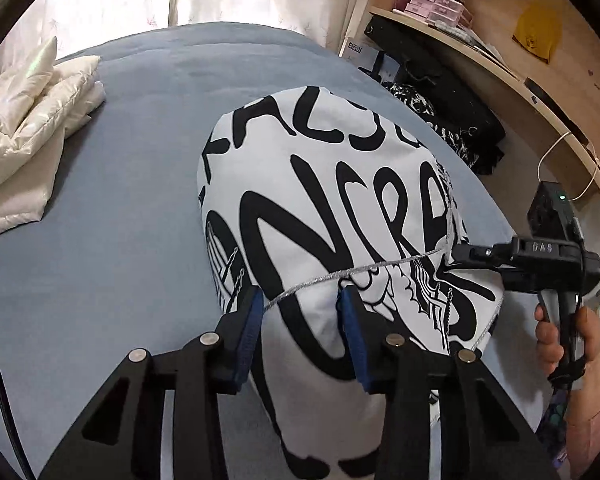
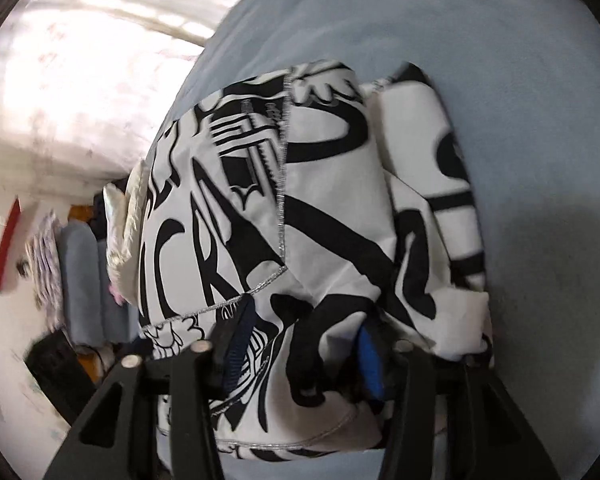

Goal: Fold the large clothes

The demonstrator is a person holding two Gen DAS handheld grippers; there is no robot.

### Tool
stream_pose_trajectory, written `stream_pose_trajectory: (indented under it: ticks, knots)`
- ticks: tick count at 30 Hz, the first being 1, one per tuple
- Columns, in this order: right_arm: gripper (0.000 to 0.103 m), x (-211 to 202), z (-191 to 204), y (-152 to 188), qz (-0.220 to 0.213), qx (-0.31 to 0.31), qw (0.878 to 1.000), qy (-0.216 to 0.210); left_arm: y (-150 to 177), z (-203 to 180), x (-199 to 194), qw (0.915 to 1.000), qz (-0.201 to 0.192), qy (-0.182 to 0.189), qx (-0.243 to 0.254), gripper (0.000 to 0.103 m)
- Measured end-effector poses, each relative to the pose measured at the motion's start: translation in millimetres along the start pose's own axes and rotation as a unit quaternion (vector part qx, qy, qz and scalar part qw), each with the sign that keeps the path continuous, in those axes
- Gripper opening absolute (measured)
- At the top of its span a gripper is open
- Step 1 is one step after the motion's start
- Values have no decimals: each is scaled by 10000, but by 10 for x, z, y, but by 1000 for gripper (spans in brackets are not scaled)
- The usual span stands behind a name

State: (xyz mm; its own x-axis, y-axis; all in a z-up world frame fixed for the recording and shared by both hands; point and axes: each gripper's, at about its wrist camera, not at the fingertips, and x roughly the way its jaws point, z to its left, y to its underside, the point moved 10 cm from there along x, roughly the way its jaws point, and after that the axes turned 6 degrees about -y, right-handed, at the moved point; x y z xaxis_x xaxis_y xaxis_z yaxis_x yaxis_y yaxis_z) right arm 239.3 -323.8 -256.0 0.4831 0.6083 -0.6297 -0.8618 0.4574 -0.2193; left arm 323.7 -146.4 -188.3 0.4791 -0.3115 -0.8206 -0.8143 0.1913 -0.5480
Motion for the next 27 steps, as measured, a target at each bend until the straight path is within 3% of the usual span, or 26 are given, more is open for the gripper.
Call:
stream_pose_trajectory:
  ticks: [1,2,6,9,13,17,21,24,27]
  knots:
    - [8,-28,19,-11,-82,-124,9998,93,11,-29,8,10000,11,-41,36,39]
    - [7,-77,46,-21,-159,-150,9998,31,20,-67,-1,10000,6,-60,71,40]
    - [5,-634,279,-128,-1169,-660,9909,126,-6,-283,43,9997,-9,-4,263,41]
    - [5,-864,306,-155,-1632,-889,9808,588,-18,-485,140,9983,-37,-112,568,41]
    - [5,-573,-72,-94,-1252,-736,9822,1191,144,-616,487,9877,182,-923,1245,41]
    - [5,-415,-392,-53,-1233,-513,9836,1216,259,-674,592,9780,-73,-1384,1559,42]
    - [6,-437,-407,-85,-1139,-290,9879,1015,265,-699,528,9808,-137,-1312,1436,42]
    - [14,-553,-362,-137,-964,-139,9899,1030,222,-729,383,9822,-32,-1187,1458,42]
    - [27,-735,-221,-200,-1183,-138,9845,1287,33,-703,196,9884,-77,-860,1248,42]
